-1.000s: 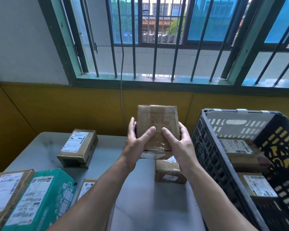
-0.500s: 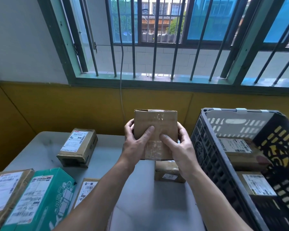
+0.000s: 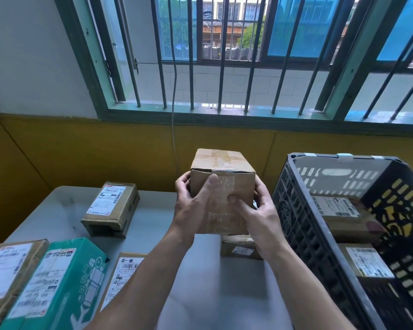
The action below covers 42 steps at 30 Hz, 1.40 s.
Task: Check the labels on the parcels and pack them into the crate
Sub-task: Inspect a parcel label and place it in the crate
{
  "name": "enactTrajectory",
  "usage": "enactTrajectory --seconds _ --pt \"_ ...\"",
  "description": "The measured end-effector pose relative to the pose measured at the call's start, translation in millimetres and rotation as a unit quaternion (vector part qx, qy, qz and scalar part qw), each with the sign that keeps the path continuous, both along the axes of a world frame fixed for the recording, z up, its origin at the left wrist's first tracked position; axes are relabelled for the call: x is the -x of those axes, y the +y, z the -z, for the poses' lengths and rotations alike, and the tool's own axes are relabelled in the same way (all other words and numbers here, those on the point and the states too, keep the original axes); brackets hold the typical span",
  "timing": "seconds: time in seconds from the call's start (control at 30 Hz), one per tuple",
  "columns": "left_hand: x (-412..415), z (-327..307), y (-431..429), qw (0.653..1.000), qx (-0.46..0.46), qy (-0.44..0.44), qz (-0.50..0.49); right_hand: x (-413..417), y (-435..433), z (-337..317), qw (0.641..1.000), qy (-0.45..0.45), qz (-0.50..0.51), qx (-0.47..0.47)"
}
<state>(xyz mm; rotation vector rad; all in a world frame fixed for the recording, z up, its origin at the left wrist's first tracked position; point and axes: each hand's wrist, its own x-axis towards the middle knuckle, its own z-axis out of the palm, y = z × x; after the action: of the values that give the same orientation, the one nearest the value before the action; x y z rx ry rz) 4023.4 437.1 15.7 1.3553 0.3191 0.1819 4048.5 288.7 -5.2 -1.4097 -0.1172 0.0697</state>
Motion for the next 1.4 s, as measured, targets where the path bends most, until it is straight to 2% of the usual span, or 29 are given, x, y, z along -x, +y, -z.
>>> enactTrajectory --seconds 0.3,0.5,0.8,0.93,1.07,1.2,1.4 --pt "2.3 -0.5 -4.6 1.000 -0.001 -0.008 0.002 -0.9 3.3 -5.3 1.000 -0.002 0.016 0.021" --pt "0.5 -0.6 -2.6 1.000 0.005 0.003 -0.027 1.4 1.1 -5.5 0.999 0.011 -0.020 0.045" --pt "2.3 0.1 -3.0 1.000 -0.001 -0.014 0.018 0.9 3.1 -11.6 0.999 0.027 0.000 0.034" --pt "-0.9 5.5 -0.4 1.000 0.018 -0.003 -0.004 -1.2 3.0 -11.1 0.999 0.043 -0.003 0.025" --pt "-0.3 6.3 0.7 1.000 0.023 -0.004 0.003 -4.4 3.9 -7.2 0.997 0.047 0.036 0.054" --pt "-2.4 6.0 3.0 1.000 0.017 -0.010 0.018 -6.3 3.7 -5.4 0.998 0.058 0.022 0.032" --pt "-1.0 5.4 5.9 0.999 0.038 0.002 0.023 -7.9 2.7 -6.7 0.995 0.067 0.046 0.051"
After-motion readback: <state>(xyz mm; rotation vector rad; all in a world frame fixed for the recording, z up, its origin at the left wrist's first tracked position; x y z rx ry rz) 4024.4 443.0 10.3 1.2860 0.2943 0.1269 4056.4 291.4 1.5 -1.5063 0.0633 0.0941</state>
